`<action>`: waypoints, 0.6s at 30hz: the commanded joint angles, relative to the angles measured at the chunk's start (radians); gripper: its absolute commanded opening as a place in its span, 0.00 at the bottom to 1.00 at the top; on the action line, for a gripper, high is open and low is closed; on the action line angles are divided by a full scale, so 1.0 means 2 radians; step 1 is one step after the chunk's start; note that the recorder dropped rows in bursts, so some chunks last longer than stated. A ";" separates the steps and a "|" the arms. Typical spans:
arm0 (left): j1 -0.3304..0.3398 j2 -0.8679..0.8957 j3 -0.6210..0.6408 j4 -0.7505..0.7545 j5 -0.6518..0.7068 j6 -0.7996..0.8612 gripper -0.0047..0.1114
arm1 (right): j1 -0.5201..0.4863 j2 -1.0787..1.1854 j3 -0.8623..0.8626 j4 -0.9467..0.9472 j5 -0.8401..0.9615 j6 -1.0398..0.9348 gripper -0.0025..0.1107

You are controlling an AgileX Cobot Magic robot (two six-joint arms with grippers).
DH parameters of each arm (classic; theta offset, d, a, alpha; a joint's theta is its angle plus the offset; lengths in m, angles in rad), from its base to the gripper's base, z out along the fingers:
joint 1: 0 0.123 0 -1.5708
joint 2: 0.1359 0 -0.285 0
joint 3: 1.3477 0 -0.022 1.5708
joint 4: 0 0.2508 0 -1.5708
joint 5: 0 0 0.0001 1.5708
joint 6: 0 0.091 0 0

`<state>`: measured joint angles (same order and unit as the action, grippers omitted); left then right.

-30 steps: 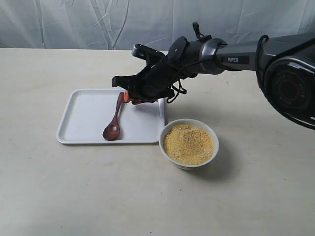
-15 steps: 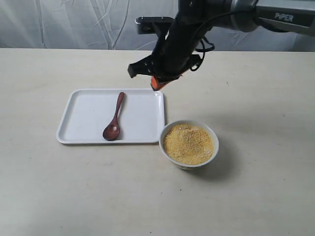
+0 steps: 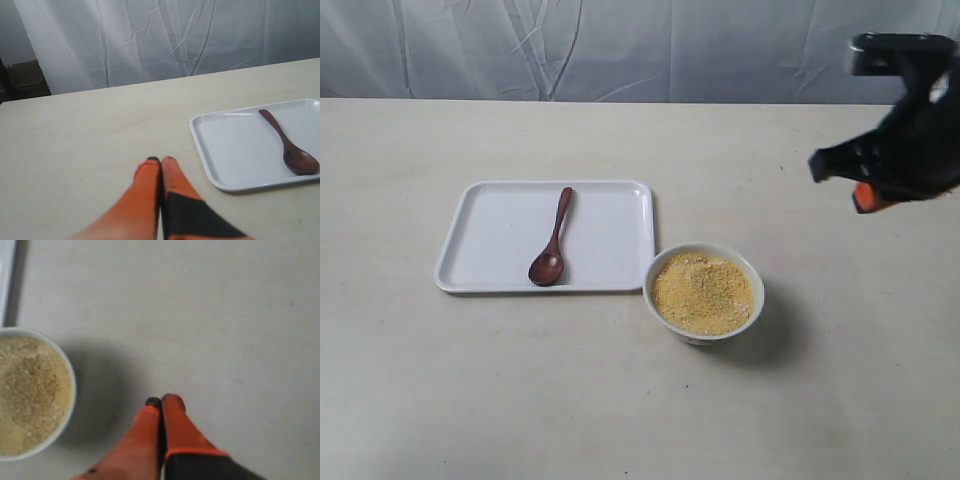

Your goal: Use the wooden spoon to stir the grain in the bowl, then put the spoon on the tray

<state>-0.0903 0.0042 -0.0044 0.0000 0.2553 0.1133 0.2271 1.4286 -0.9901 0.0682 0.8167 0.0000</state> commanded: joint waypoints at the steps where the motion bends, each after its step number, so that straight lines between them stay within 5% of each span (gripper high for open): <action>1: 0.000 -0.002 0.002 -0.003 -0.004 0.000 0.04 | -0.009 -0.143 0.122 -0.025 -0.075 0.000 0.02; 10: 0.000 -0.002 0.002 -0.003 -0.004 0.000 0.04 | -0.009 -0.408 0.271 -0.020 -0.141 0.007 0.02; 18: 0.000 -0.002 0.002 -0.003 -0.004 0.000 0.04 | -0.009 -0.549 0.279 -0.027 -0.111 0.008 0.02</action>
<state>-0.0903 0.0042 -0.0044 0.0000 0.2553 0.1133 0.2142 0.4005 -0.4390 0.0245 0.5891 0.0148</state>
